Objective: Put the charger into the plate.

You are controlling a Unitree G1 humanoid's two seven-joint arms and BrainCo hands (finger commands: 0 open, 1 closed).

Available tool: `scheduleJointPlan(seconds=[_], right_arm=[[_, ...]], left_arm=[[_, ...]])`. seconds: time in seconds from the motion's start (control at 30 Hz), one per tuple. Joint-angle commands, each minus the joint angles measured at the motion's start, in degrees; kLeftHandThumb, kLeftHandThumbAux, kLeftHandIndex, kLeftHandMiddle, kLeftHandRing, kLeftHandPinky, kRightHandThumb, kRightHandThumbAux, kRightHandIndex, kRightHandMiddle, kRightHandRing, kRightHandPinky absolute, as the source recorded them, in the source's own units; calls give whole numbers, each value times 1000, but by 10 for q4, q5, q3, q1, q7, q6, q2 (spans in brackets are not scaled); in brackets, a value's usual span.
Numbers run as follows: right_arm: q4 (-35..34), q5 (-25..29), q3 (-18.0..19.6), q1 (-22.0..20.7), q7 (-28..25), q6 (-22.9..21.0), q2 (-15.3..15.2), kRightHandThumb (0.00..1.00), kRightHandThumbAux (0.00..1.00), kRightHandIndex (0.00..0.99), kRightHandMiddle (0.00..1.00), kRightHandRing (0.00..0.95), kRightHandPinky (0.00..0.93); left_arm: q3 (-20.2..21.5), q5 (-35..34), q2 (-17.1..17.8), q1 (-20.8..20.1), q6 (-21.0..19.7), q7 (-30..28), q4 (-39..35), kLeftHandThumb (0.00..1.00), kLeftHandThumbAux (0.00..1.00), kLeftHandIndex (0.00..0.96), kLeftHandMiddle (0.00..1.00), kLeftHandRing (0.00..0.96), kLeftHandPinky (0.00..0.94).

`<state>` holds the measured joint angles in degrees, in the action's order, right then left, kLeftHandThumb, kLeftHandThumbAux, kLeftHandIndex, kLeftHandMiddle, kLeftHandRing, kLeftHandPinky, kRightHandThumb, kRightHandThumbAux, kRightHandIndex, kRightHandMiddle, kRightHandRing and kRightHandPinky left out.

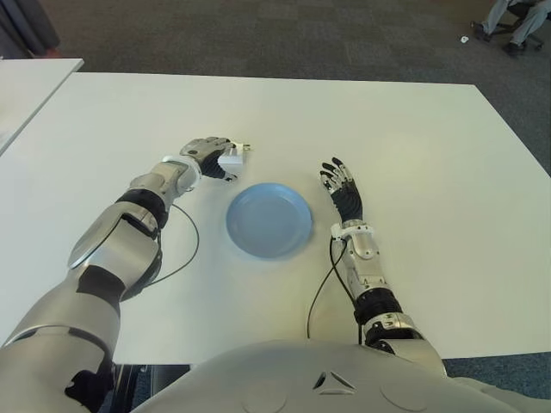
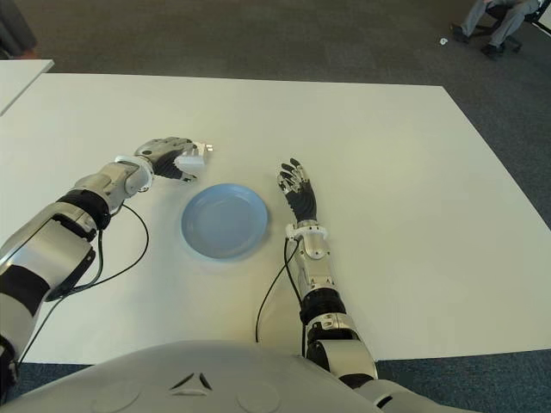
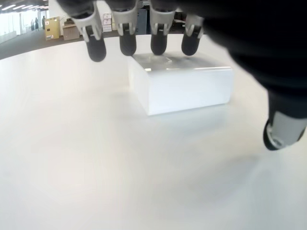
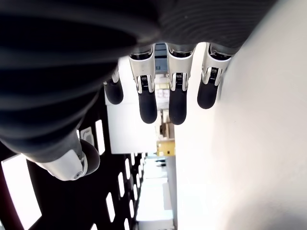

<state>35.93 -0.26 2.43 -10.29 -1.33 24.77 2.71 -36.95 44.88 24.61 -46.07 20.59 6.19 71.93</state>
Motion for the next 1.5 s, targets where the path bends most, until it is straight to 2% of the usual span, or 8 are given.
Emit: scheduleJointPlan(seconds=[0.03, 0.37, 0.5, 0.7, 0.97, 1.13, 1.27, 1.5], right_arm=[[-30, 5, -1, 25, -1, -32, -3, 0, 574, 94, 224, 203, 172], [-88, 5, -2, 50, 1, -53, -5, 0, 573, 101, 248, 221, 187], [-106, -2, -3, 57, 10, -61, -5, 0, 565, 111, 259, 226, 191], [-134, -12, -7, 70, 21, -75, -9, 0, 545, 123, 269, 232, 192], [-152, -7, -4, 77, 20, -83, -16, 0, 540, 131, 284, 242, 205], [-153, 0, -2, 77, 14, -82, -20, 0, 548, 129, 288, 249, 208], [-154, 6, -1, 78, 7, -82, -22, 0, 561, 126, 290, 252, 204], [-154, 13, -1, 81, -4, -80, -24, 0, 580, 123, 288, 253, 192]], left_arm=[[-9, 2, -3, 36, 0, -46, 7, 0, 425, 0, 32, 60, 127], [-11, -2, 13, 55, 18, -37, -7, 0, 446, 8, 56, 73, 122], [-24, 13, 31, 66, 37, -11, -22, 0, 469, 20, 79, 91, 132], [-85, 100, 117, 103, 76, 85, -103, 0, 511, 46, 121, 117, 130], [-125, 204, 225, 122, 61, 130, -243, 0, 533, 49, 126, 112, 106], [-129, 248, 269, 134, 46, 154, -287, 0, 542, 39, 120, 103, 89], [-129, 279, 304, 149, 32, 157, -321, 0, 535, 26, 111, 93, 77], [-93, 286, 378, 205, 11, 94, -446, 0, 527, 2, 87, 69, 39]])
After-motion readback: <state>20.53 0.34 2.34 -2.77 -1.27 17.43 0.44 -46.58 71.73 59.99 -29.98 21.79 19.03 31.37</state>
